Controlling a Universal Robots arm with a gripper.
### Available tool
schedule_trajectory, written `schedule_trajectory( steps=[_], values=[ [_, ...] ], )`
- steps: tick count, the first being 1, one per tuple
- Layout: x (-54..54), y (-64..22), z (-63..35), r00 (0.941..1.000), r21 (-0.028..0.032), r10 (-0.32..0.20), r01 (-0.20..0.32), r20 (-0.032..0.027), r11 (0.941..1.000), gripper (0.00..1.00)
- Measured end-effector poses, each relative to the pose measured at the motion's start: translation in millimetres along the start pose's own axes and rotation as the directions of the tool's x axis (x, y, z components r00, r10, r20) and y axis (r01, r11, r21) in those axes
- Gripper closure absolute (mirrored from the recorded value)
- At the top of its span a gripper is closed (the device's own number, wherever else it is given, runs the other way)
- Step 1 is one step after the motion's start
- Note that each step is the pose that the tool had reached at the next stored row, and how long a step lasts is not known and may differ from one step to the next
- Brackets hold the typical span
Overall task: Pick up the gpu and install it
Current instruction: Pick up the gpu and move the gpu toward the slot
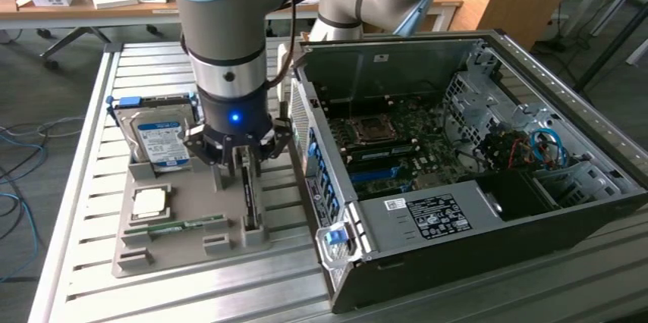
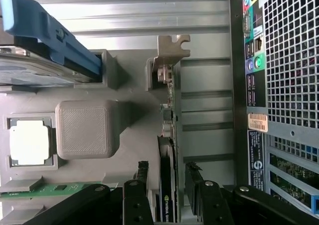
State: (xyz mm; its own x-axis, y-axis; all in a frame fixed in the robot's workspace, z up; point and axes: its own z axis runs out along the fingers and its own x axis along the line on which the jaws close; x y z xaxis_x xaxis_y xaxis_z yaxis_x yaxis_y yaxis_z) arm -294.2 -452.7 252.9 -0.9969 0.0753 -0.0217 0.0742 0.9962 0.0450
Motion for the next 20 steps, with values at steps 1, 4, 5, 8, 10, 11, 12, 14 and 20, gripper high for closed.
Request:
schedule_trajectory(
  steps=[1,4,5,8,10,11,12,14,20],
  values=[
    [0.0,-0.1,1.2,1.0,0.0,0.0,0.0,0.0,1.0,0.57],
    [0.1,-0.5,4.7,1.0,0.0,0.0,0.0,0.0,1.0,0.57],
    [0.1,-0.7,5.8,1.0,0.0,0.0,0.0,0.0,1.0,0.57],
    [0.1,-1.0,8.5,1.0,0.0,0.0,0.0,0.0001,1.0,0.57],
    [0.2,-1.1,9.9,1.0,-0.0001,0.0,0.0,0.0,1.0,0.57],
    [0.2,-1.2,10.7,1.0,0.0,0.0,0.0,0.0001,1.0,0.57],
    [0.2,-1.2,11.4,1.0,0.0,0.0,0.0,0.0001,1.0,0.57],
    [0.2,-1.4,12.8,1.0,0.0,0.0,0.0,0.0001,1.0,0.57],
    [0.3,-1.6,16.1,1.0,0.0001,0.0,0.0,-0.0001,1.0,0.57]
  ],
)
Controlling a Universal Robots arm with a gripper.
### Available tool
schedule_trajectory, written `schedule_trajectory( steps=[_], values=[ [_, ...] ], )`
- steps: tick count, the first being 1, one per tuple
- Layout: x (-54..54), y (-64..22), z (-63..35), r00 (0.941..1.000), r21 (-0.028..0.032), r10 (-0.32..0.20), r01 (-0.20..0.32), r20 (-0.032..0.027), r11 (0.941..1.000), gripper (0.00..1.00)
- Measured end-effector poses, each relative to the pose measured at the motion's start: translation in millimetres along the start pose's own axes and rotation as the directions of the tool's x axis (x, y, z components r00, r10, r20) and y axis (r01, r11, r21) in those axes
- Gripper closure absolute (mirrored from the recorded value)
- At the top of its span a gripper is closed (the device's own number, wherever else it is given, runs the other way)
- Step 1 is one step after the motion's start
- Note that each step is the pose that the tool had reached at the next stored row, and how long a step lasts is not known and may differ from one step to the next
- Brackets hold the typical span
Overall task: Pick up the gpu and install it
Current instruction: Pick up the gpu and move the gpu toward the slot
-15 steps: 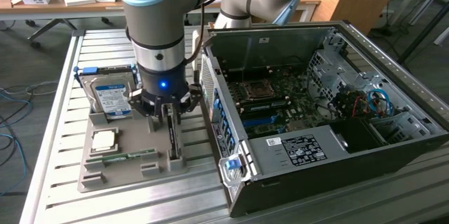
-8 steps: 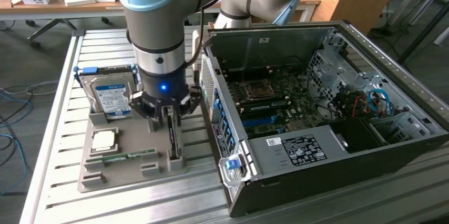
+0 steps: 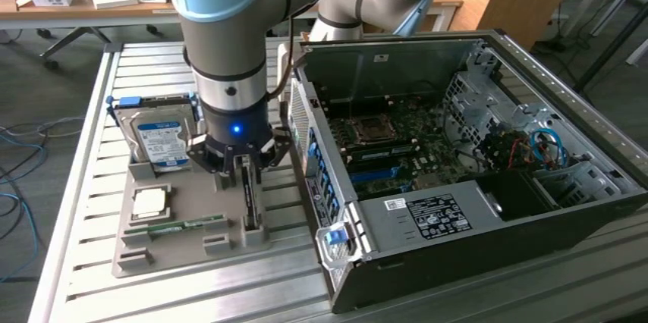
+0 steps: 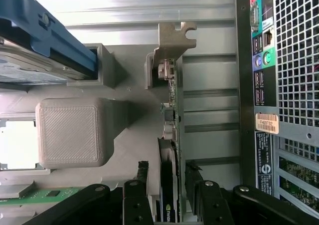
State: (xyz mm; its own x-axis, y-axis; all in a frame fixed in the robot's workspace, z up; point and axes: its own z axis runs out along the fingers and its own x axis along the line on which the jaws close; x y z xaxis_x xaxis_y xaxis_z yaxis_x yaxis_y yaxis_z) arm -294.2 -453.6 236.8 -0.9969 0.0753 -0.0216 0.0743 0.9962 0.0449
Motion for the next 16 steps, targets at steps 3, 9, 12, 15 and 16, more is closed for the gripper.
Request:
schedule_trajectory(
  steps=[3,9,12,15,16],
  values=[
    [0.0,0.0,0.1,1.0,0.0,0.0,0.0,-0.0001,1.0,0.57],
    [-0.2,-1.3,0.3,1.0,-0.0002,0.0,0.0,0.0001,1.0,0.57],
    [-0.1,-2.1,0.2,1.0,-0.0001,0.0,0.0,0.0001,1.0,0.57],
    [-0.3,-3.2,0.2,1.0,-0.0001,0.0,0.0,0.0001,1.0,0.57],
    [-0.3,-3.7,0.2,1.0,-0.0002,0.0,0.0,0.0001,1.0,0.57]
  ],
)
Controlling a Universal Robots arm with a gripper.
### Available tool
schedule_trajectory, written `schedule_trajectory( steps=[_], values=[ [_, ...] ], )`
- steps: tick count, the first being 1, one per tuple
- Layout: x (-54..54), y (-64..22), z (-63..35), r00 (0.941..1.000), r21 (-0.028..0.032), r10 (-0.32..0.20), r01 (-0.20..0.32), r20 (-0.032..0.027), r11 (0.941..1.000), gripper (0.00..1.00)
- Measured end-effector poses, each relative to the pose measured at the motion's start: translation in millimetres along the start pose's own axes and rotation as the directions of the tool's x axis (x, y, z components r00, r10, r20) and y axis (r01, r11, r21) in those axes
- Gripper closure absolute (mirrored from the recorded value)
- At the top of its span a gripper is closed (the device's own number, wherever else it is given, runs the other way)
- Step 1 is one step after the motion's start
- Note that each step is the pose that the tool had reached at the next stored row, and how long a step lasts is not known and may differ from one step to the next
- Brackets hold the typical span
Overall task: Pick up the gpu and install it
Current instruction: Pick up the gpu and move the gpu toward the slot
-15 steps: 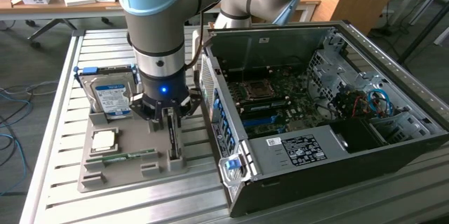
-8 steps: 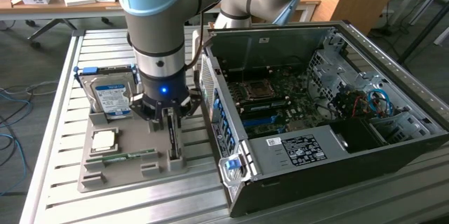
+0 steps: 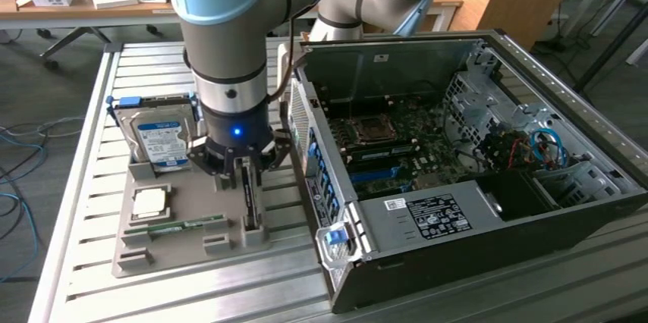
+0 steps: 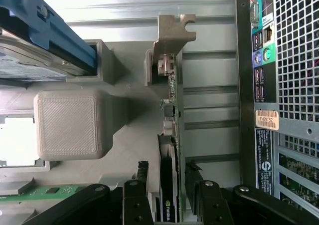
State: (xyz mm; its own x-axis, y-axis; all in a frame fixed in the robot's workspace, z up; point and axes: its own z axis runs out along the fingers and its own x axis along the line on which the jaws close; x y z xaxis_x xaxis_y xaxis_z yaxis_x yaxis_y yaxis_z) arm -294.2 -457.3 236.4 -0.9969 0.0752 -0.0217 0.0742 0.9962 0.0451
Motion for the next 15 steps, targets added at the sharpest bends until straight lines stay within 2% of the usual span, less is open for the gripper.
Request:
schedule_trajectory(
  steps=[15],
  values=[
    [-0.6,-1.6,3.9,1.0,-0.0003,0.0,0.0,0.0002,1.0,0.57]
  ],
)
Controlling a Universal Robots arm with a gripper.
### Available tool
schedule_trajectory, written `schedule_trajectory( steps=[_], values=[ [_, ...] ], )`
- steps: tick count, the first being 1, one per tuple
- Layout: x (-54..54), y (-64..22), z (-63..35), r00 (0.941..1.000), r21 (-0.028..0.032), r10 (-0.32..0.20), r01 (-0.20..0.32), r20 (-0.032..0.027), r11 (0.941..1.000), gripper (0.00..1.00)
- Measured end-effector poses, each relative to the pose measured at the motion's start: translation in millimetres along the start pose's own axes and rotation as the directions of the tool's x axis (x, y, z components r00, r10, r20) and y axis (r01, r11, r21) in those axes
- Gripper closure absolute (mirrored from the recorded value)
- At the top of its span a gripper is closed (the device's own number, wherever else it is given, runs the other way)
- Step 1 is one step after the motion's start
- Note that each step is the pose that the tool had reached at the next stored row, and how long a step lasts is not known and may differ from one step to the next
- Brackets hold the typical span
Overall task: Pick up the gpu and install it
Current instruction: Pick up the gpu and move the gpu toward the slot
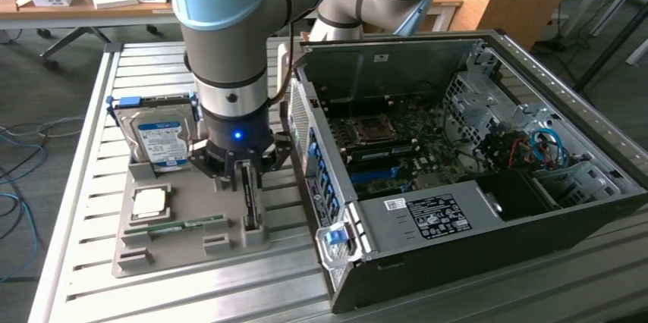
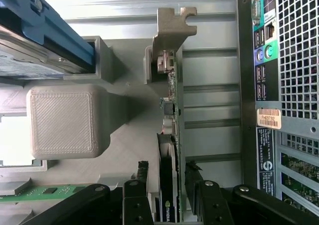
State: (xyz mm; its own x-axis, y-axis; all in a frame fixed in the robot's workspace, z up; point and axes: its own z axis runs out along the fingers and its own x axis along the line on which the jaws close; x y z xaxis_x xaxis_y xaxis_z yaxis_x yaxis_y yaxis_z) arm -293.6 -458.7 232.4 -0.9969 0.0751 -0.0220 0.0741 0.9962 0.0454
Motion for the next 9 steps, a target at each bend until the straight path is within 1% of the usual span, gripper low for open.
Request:
schedule_trajectory(
  steps=[9],
  values=[
    [0.1,-0.1,-0.3,1.0,0.0004,0.0,0.0,-0.0003,1.0,0.57]
  ],
)
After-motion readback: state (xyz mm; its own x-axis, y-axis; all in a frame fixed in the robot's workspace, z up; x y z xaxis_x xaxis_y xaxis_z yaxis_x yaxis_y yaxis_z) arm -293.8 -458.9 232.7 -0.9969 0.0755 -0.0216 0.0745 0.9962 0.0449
